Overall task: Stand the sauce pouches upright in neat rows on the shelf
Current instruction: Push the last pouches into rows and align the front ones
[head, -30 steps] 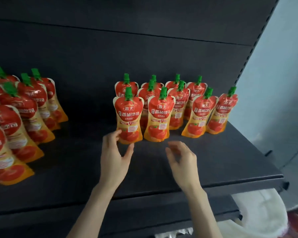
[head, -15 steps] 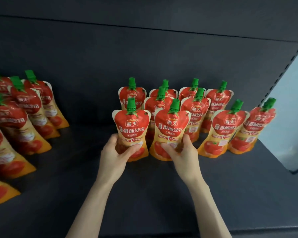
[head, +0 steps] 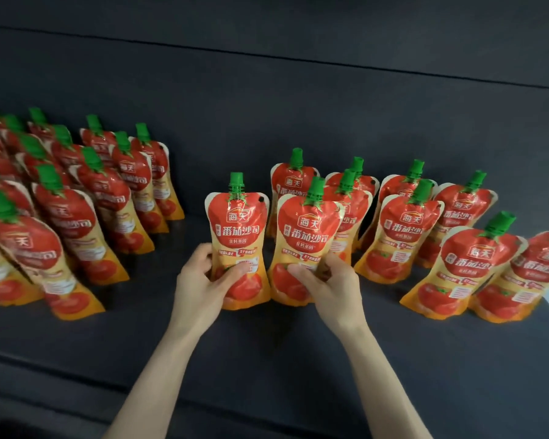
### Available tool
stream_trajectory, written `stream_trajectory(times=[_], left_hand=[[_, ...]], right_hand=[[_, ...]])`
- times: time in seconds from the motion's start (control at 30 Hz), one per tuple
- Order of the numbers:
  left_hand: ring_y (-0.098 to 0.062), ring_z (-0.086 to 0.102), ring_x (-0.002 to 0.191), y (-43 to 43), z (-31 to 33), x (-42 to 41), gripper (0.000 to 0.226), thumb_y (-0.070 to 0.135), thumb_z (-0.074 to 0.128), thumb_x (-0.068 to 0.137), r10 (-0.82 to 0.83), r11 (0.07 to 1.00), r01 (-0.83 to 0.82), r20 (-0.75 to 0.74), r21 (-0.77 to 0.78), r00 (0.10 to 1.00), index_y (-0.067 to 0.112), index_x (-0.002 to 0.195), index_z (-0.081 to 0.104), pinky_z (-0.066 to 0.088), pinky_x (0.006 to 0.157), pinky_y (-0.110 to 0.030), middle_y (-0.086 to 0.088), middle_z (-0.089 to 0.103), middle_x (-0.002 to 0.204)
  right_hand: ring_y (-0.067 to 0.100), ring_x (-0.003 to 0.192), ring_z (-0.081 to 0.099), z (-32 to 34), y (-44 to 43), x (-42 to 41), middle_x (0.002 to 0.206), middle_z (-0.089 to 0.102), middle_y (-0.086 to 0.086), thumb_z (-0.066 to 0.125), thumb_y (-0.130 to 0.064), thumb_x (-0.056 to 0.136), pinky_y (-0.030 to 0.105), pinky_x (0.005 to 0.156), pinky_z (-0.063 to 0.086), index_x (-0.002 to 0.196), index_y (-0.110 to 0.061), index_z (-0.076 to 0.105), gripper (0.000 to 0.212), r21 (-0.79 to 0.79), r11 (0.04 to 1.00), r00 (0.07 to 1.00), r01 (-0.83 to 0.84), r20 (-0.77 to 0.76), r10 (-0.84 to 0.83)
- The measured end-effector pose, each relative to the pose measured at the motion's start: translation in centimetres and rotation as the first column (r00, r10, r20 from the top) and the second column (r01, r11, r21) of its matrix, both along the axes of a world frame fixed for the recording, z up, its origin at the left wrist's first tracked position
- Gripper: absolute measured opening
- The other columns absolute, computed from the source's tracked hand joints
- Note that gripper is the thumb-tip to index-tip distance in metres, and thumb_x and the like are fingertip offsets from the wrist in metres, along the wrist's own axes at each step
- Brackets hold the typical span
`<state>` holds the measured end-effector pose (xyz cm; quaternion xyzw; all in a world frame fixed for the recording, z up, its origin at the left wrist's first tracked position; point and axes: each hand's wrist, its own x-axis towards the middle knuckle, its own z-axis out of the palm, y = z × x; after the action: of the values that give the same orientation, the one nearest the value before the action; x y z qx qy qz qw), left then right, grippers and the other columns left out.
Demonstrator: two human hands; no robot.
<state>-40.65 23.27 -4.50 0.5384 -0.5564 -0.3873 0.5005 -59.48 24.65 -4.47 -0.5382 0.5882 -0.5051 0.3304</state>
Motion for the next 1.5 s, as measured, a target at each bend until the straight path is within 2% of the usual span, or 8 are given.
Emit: stream_trajectory(times=[0.13, 0.27, 0.47, 0.63, 0.77, 1.0, 1.27, 1.5], left_hand=[[-0.012, 0.063, 0.099, -2.6, 0.0, 2.7, 0.038, 0.029, 0.075, 0.074, 0.049, 0.999, -0.049, 0.034, -0.017, 0.998, 0.03, 0.103, 0.049, 0.055, 0.083, -0.038, 0.007, 0.065, 0.106], [-0.013, 0.058, 0.105, -5.8, -0.4, 5.3, 0.04, 0.03, 0.074, 0.076, 0.059, 0.996, -0.048, 0.153, -0.076, 0.986, 0.026, 0.107, 0.05, 0.051, 0.089, -0.037, 0.009, 0.06, 0.108], [-0.021, 0.055, 0.114, -9.7, -1.2, 6.1, 0.049, 0.025, 0.074, 0.077, 0.06, 0.994, -0.049, 0.119, -0.093, 0.991, 0.02, 0.119, 0.047, 0.047, 0.096, -0.041, 0.0, 0.06, 0.118], [-0.022, 0.047, 0.12, -9.7, -1.9, 5.7, 0.055, 0.028, 0.073, 0.078, 0.149, 0.984, -0.134, 0.134, -0.117, 0.98, 0.016, 0.122, 0.043, 0.037, 0.088, -0.027, -0.006, 0.054, 0.125], [-0.023, 0.047, 0.118, -10.4, -2.4, 5.8, 0.054, 0.036, 0.072, 0.077, 0.202, 0.97, -0.173, 0.169, -0.171, 0.965, 0.013, 0.12, 0.049, 0.04, 0.091, -0.032, -0.008, 0.053, 0.124], [-0.025, 0.045, 0.124, -11.6, -2.2, 5.4, 0.058, 0.031, 0.068, 0.081, 0.217, 0.967, -0.192, 0.144, -0.168, 0.966, 0.009, 0.131, 0.047, 0.038, 0.1, -0.036, -0.012, 0.052, 0.13], [-0.024, 0.048, 0.123, -13.0, -2.4, 4.9, 0.056, 0.03, 0.067, 0.082, 0.228, 0.964, -0.209, 0.104, -0.163, 0.968, 0.011, 0.131, 0.048, 0.042, 0.098, -0.038, -0.01, 0.053, 0.13], [-0.026, 0.047, 0.123, -13.9, -2.6, 4.7, 0.055, 0.029, 0.067, 0.082, 0.229, 0.964, -0.212, 0.095, -0.163, 0.969, 0.01, 0.13, 0.048, 0.042, 0.098, -0.039, -0.011, 0.051, 0.13]], right_hand=[[0.003, 0.087, 0.061, 0.4, -2.2, 2.8, 0.099, 0.067, -0.008, 0.071, -0.025, 0.081, 0.014, 0.074, 0.05, 0.106, -0.01, 0.062, 0.031, -0.03, 0.999, 0.994, 0.015, -0.107, -0.018], [0.016, 0.093, 0.064, 0.2, -4.9, 5.6, 0.103, 0.069, 0.002, 0.071, -0.024, 0.082, 0.031, 0.08, 0.053, 0.107, -0.007, 0.059, 0.033, -0.042, 0.995, 0.979, 0.086, -0.184, -0.092], [0.019, 0.107, 0.061, -0.8, -8.1, 8.9, 0.117, 0.064, 0.002, 0.069, -0.018, 0.083, 0.034, 0.089, 0.052, 0.119, -0.012, 0.044, 0.044, -0.079, 0.973, 0.971, 0.215, -0.087, -0.221], [0.016, 0.113, 0.057, -2.2, -8.0, 9.9, 0.121, 0.06, 0.0, 0.063, -0.014, 0.088, 0.028, 0.092, 0.048, 0.125, -0.013, 0.042, 0.043, -0.073, 0.965, 0.96, 0.252, -0.105, -0.259], [0.019, 0.113, 0.056, -2.6, -8.7, 10.5, 0.122, 0.059, 0.004, 0.065, -0.024, 0.087, 0.035, 0.095, 0.049, 0.128, -0.01, 0.048, 0.046, -0.115, 0.93, 0.904, 0.348, -0.223, -0.365], [0.024, 0.111, 0.058, -1.7, -10.3, 11.2, 0.119, 0.063, 0.009, 0.065, -0.025, 0.087, 0.024, 0.085, 0.043, 0.125, -0.007, 0.051, 0.045, -0.093, 0.932, 0.89, 0.351, -0.275, -0.363], [0.02, 0.111, 0.056, -2.1, -11.0, 10.2, 0.119, 0.062, 0.007, 0.063, -0.023, 0.088, 0.019, 0.081, 0.04, 0.127, -0.007, 0.048, 0.044, -0.085, 0.94, 0.911, 0.331, -0.231, -0.342], [0.022, 0.12, 0.052, -2.7, -11.8, 9.4, 0.127, 0.057, 0.008, 0.06, -0.023, 0.09, 0.023, 0.09, 0.04, 0.132, -0.009, 0.044, 0.047, -0.081, 0.942, 0.922, 0.326, -0.19, -0.336]])
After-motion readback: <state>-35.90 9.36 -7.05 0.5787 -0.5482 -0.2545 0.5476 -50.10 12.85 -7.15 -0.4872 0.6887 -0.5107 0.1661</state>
